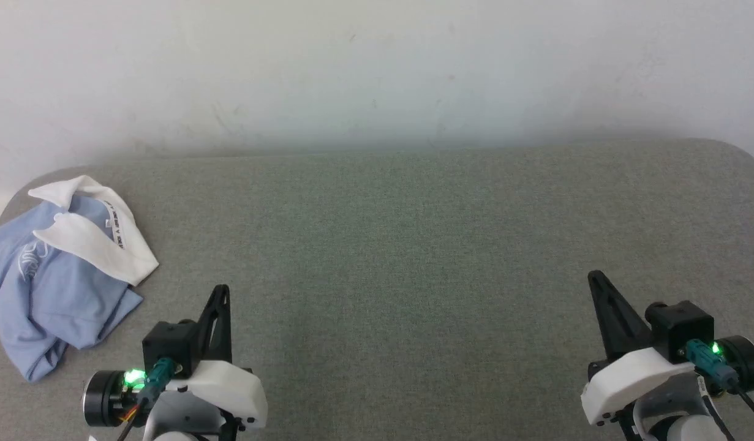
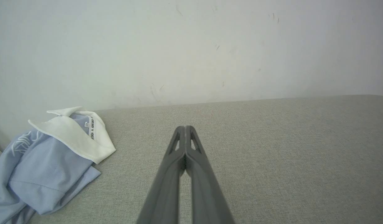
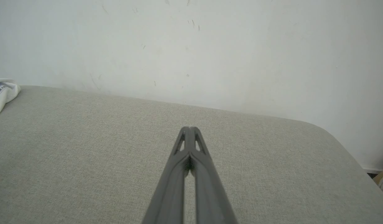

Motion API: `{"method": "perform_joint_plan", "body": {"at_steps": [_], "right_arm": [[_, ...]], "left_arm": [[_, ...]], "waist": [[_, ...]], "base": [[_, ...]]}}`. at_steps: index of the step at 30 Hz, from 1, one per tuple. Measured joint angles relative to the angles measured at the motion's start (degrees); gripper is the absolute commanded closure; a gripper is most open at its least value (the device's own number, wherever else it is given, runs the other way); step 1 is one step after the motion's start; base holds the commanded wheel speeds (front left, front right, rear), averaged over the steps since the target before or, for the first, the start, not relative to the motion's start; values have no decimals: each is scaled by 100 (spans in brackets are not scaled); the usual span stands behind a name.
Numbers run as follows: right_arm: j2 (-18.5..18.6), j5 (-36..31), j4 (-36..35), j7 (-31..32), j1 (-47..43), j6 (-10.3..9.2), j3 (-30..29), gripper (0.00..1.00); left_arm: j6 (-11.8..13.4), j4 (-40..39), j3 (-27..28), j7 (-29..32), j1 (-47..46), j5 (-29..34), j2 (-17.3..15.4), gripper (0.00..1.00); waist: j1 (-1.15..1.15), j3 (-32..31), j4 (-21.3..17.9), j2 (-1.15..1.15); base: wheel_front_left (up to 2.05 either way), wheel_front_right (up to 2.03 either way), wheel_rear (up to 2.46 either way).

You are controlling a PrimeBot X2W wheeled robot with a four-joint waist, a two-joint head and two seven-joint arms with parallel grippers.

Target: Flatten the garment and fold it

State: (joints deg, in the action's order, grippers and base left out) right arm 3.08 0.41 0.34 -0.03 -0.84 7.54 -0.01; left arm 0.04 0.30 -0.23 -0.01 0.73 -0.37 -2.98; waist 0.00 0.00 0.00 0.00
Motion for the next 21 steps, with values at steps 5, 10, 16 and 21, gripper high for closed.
{"method": "perform_joint_plan", "body": {"at_steps": [5, 10, 16, 21], "right_arm": [[3, 3, 7, -1, -4, 0, 1, 0], [4, 4, 14, -2, -6, 0, 0, 0], [5, 15, 36, -59, -6, 0, -11, 0], [5, 22, 54, -112, -6, 1, -36, 0]], "left_arm": [[0, 3, -4, 0, 2, -2, -1, 0], [1, 9, -13, -1, 2, -3, -1, 0], [2, 19, -34, -60, 3, -23, -1, 0], [10, 35, -56, -112, 5, -57, -1, 0]], "waist": [[0, 0, 0, 0], [0, 1, 0, 0], [0, 5, 0, 0], [0, 6, 0, 0]], "base": [[0, 0, 0], [0, 0, 0], [0, 0, 0], [0, 0, 0]]}}
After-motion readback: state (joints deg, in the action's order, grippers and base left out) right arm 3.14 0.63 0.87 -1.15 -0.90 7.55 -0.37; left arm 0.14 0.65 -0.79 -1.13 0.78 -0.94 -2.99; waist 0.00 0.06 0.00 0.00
